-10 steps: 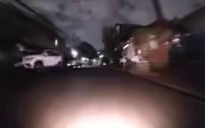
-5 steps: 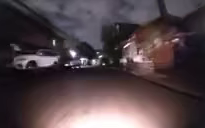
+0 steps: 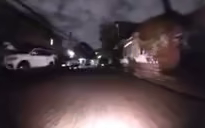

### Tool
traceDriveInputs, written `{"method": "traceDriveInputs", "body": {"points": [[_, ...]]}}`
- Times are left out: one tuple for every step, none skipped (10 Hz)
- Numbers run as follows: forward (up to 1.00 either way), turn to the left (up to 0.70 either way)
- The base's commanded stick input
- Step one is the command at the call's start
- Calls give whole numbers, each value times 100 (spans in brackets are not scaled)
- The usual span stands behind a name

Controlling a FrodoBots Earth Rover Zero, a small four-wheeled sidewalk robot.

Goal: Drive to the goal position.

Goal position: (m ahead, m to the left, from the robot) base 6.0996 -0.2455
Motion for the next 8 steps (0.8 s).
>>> {"method": "traceDriveInputs", "body": {"points": [[100, 0], [100, 0], [100, 0], [100, 0], [100, 0], [100, 0], [100, 0], [100, 23]]}}
